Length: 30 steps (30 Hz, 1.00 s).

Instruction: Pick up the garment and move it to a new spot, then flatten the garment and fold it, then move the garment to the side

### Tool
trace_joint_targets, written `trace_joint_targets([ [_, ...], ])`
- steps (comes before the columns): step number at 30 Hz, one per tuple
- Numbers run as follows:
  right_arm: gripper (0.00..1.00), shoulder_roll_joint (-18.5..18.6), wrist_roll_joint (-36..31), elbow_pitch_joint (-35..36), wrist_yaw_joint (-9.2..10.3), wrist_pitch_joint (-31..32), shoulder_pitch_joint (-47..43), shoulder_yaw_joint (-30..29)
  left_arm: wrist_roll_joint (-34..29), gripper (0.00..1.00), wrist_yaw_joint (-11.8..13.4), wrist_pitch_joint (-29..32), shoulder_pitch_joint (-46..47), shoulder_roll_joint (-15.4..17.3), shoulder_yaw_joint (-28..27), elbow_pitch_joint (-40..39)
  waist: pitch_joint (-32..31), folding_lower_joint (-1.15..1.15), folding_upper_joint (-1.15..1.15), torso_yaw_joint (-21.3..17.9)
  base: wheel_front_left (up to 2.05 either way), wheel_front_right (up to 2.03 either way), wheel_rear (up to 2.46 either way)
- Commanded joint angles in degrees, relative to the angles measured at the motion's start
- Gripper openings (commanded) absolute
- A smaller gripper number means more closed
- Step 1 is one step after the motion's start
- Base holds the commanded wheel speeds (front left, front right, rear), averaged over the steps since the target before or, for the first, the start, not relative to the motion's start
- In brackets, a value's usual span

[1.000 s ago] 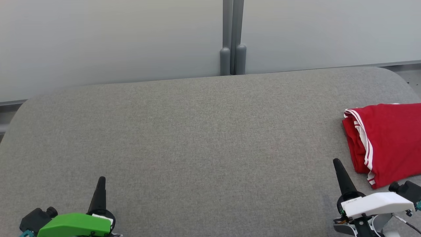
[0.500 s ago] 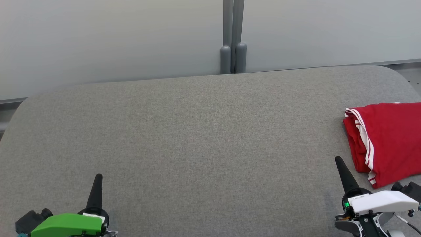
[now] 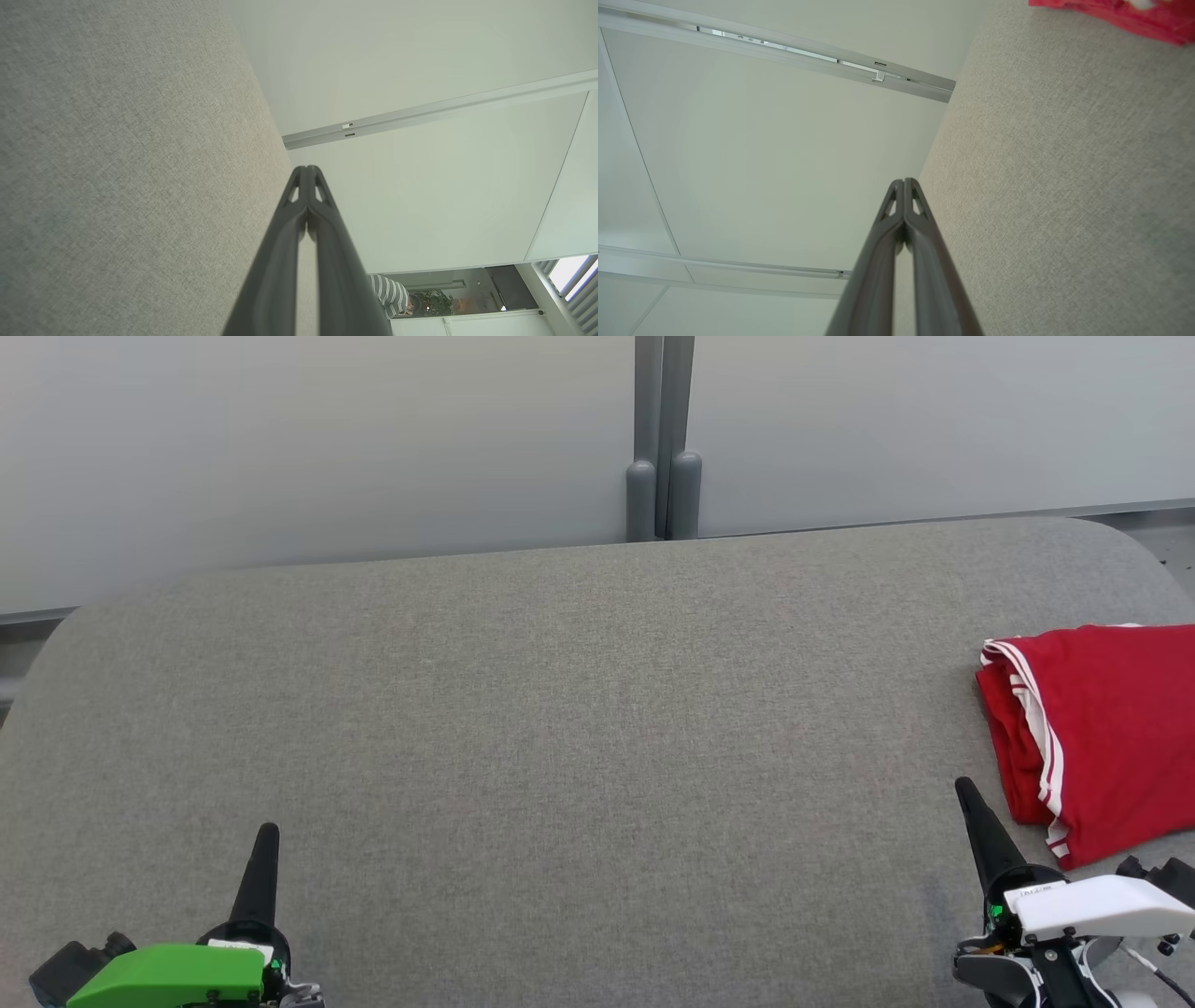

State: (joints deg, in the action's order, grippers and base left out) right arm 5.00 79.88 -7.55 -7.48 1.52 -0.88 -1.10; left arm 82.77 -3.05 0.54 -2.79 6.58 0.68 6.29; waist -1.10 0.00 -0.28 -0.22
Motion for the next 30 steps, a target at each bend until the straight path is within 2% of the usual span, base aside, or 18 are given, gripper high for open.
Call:
trace_joint_targets([
  [1,0.00,0.37,1.51,0.14,-0.02,0.44,0.91,-0.25,1.29,0.00,-0.82,0.45,1.24,-0.09,-0.72,-0.35,0.05,0.00,0.20,0.01,0.00,0.00,0.00],
  [30,0.00,0.61,13.47,-0.20,-0.02,2.29,1.17,-1.04,9.83,0.00,-3.74,3.50,1.33,-2.11,-5.00,-0.61,0.88,0.00,0.26,0.18,0.00,0.00,0.00],
])
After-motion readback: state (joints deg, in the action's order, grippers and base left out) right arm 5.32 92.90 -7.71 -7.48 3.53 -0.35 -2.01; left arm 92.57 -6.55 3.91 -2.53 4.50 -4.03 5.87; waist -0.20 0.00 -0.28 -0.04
